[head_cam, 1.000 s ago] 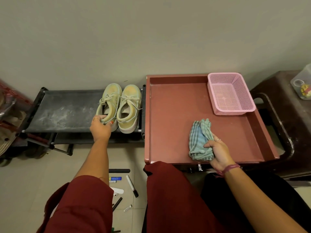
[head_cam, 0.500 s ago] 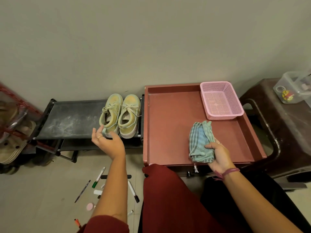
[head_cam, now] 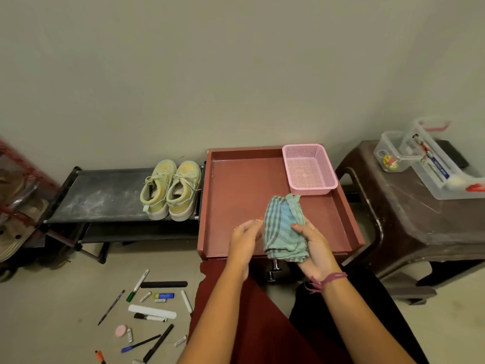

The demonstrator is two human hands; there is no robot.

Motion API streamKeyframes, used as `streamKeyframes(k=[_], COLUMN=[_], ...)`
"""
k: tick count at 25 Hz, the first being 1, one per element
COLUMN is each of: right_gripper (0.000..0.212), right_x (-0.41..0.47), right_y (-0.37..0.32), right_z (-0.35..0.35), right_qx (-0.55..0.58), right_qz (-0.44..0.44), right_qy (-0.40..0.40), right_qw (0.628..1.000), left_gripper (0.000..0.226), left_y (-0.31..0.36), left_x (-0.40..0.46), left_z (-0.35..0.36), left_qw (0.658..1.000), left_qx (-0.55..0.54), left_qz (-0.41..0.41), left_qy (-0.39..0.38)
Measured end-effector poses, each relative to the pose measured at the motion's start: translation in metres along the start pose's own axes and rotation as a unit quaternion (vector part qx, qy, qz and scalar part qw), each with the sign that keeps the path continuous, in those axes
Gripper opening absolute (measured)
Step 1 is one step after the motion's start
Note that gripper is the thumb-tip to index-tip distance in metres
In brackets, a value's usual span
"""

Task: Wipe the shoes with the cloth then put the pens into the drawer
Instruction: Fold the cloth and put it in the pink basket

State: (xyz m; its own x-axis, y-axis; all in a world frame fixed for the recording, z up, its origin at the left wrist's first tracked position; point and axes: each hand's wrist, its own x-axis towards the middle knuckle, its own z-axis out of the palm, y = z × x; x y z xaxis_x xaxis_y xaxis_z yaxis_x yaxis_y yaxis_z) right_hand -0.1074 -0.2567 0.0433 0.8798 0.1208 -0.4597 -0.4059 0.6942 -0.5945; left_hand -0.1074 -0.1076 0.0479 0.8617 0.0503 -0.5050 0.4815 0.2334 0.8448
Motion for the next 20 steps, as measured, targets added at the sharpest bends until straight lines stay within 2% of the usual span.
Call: streamKeyframes(k=[2, 5, 8, 10, 13, 15, 17, 20], right_gripper=[0.046, 0.055, 0.055, 0.039, 0.015, 0.019, 0.022, 0.024], right_x=[-0.013, -0.028, -0.036, -0.04, -0.041, -0.041, -0.041, -0.043], right_y=[-0.002, -0.005, -0.012, -0.019, -0.026, -0.027, -0.029, -0.034], right_z=[0.002, -0.002, -0.011, -0.014, -0.013, -0.013, -0.013, -0.01], right_qx=[-0.046, -0.134, -0.309, -0.385, -0.387, -0.353, -0.336, -0.365], right_qz=[-0.015, -0.052, -0.115, -0.141, -0.151, -0.127, -0.091, -0.087], right_qy=[-0.001, 0.009, 0.007, 0.008, 0.064, 0.102, 0.092, 0.049], right_qw=[0.999, 0.99, 0.944, 0.912, 0.907, 0.921, 0.933, 0.926], left_gripper=[0.026, 0.028, 0.024, 0.027, 0.034, 0.037, 0.041, 0.037], left_y=[-0.004, -0.012, -0.023, -0.028, -0.032, -0.031, -0.03, -0.022], left_x=[-0.01, -0.022, -0.033, -0.04, -0.044, -0.046, -0.047, -0.046], left_z=[0.014, 0.026, 0.032, 0.034, 0.037, 0.038, 0.035, 0.035], left_qw=[0.996, 0.989, 0.994, 0.993, 0.992, 0.991, 0.99, 0.989], left_qx=[-0.041, -0.098, -0.083, -0.086, -0.091, -0.093, -0.095, -0.075], left_qz=[-0.052, -0.06, -0.01, 0.009, 0.027, 0.03, 0.02, 0.013], left_qy=[-0.066, -0.09, -0.069, -0.075, -0.088, -0.094, -0.102, -0.126])
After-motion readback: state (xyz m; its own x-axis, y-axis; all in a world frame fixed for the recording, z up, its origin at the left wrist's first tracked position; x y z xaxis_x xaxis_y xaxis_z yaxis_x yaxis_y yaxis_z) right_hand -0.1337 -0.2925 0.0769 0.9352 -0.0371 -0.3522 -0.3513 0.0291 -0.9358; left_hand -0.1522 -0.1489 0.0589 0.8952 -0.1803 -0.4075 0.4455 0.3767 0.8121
